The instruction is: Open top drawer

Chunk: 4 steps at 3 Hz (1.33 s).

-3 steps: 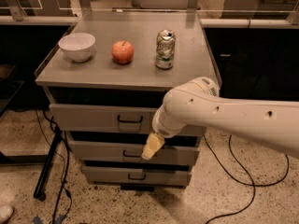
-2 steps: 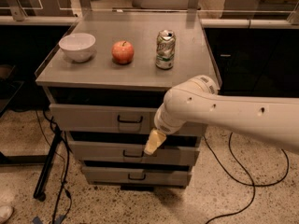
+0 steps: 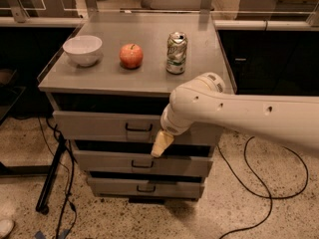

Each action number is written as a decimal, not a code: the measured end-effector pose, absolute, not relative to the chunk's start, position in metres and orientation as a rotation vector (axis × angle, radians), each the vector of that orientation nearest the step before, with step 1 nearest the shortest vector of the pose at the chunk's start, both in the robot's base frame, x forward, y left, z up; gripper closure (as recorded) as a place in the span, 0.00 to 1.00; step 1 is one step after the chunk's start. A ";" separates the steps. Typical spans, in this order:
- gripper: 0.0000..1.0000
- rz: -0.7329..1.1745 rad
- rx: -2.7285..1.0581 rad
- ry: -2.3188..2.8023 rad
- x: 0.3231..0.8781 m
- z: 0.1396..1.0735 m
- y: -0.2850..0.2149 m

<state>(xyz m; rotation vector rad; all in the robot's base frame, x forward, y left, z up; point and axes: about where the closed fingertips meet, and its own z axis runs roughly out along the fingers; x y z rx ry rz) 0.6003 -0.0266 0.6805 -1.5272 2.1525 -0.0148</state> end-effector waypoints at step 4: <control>0.00 0.138 -1.679 2.130 0.513 0.681 -0.042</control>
Offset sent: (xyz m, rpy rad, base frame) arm -0.0250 0.0161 -0.0482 -0.0261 0.0996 0.0648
